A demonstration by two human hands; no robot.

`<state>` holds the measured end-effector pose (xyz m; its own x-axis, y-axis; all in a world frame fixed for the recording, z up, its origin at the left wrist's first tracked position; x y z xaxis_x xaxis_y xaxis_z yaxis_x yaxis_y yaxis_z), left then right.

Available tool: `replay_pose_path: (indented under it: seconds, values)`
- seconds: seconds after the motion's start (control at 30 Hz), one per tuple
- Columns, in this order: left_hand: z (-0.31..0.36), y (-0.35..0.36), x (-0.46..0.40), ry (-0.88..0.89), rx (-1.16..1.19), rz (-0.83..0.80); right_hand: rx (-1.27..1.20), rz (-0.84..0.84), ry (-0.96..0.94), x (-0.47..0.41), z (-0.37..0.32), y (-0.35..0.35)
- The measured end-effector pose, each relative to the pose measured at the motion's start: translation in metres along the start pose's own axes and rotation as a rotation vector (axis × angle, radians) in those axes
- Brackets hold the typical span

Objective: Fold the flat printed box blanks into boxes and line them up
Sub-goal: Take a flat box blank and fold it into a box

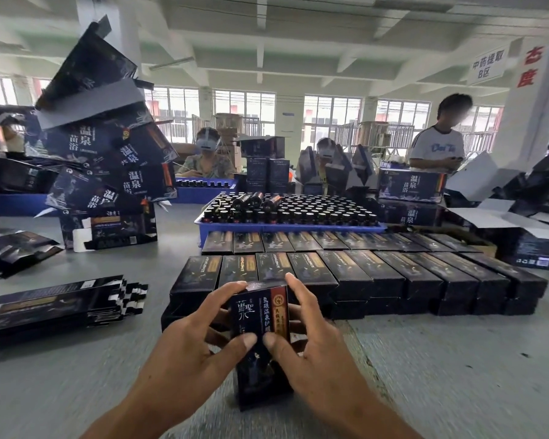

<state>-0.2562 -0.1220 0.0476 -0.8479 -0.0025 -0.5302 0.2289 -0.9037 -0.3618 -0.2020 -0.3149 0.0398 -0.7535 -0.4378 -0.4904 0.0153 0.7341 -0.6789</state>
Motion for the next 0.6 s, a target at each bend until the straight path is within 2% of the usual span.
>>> replay_pose_path:
  seconds: [0.33, 0.47, 0.6]
  values:
    - [-0.0011, -0.0045, -0.0076, -0.112, 0.352, 0.352, 0.251, -0.089, -0.134, 0.0046, -0.0067, 0.0086]
    - [0.0019, -0.0047, -0.0093, -0.167, 0.442, 0.386, 0.314, -0.085, -0.156, 0.0057, -0.0064, 0.0068]
    - [0.0031, -0.0051, -0.0097, -0.162, 0.435, 0.351, 0.323, -0.028, -0.172, 0.0066, -0.0076, 0.0044]
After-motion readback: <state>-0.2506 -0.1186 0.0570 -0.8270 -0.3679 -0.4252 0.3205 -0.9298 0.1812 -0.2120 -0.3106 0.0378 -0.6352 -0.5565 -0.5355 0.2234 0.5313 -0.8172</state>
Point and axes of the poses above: each hand's wrist, its own x-axis away from the middle knuckle, its own y-axis out of the palm, z = x × y, the point moved 1 cm from there along -x, towards the middle knuckle, and after that the axes turned 14 degrees about x, right-handed, at the moved point
